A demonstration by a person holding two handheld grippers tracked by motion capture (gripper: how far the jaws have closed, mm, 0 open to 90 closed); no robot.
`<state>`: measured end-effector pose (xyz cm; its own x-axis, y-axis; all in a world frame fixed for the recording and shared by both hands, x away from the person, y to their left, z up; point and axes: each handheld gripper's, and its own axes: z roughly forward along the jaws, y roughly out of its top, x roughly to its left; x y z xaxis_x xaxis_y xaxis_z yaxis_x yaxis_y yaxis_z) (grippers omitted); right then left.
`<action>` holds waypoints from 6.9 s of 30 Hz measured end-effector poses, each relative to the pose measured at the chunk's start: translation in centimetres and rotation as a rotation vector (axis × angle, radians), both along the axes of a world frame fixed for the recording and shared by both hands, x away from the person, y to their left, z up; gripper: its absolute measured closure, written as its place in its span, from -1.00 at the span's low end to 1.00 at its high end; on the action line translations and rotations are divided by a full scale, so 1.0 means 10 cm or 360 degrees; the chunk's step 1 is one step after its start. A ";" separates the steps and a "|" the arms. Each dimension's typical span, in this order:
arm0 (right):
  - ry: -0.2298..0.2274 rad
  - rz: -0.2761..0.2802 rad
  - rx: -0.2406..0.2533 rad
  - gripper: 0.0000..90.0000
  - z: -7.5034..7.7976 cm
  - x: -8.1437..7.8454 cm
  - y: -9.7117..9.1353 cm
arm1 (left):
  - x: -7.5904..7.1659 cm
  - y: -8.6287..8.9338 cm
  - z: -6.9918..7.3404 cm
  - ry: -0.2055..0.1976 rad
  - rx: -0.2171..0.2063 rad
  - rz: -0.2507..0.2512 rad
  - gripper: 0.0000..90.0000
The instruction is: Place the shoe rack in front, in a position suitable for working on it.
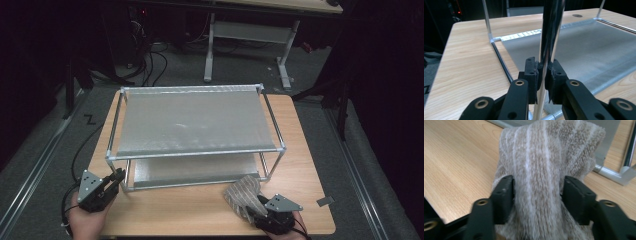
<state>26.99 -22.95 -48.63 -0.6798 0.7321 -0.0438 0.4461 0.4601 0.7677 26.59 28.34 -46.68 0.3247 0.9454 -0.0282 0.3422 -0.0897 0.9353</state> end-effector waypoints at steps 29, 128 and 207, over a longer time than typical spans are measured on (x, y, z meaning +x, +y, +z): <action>-0.0136 -0.0287 -0.0049 0.39 0.11 -0.01 -0.33 | 0.02 -0.01 -0.07 0.0014 0.0069 0.0055 0.79; -0.0069 -0.0547 -0.0059 0.38 0.01 0.44 -0.64 | 0.08 -0.07 -0.08 -0.0024 0.0116 -0.0026 0.78; -0.0335 -0.0710 0.0139 0.36 0.41 0.10 -0.67 | 0.22 -0.22 -0.10 0.0005 0.0077 -0.0067 0.77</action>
